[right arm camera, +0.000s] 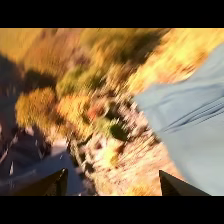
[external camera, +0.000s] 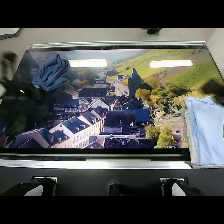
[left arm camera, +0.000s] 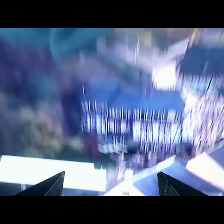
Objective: Fold the shirts.
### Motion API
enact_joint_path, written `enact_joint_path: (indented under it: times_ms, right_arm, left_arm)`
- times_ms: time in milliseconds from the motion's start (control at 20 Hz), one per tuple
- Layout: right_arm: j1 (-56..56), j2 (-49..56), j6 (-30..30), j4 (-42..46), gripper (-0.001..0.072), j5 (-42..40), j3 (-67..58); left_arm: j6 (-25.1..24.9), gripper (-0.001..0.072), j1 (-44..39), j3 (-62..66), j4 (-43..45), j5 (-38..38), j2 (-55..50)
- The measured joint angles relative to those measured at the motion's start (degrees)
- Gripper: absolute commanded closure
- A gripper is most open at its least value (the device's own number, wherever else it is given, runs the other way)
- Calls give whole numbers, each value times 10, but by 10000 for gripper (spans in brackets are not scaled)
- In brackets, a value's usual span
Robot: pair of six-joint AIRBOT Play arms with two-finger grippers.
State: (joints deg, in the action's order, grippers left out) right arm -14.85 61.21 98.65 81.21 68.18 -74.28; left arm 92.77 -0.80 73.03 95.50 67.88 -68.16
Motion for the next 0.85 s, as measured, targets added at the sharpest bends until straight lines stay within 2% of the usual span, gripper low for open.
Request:
enact_joint_path:
  times_ms: [150,250,850]
  right_arm:
    - [119,48,27,28,18,38,28]
    - [156,68,35,40,27,56,37]
    - [197,90,40,54,29,82,46]
  left_arm:
    - [19,-4,-10,-70,21,50,-16]
    - [24,-4,-18,-109,24,48,-12]
    - [33,-3,-25,-152,35,31,-11]
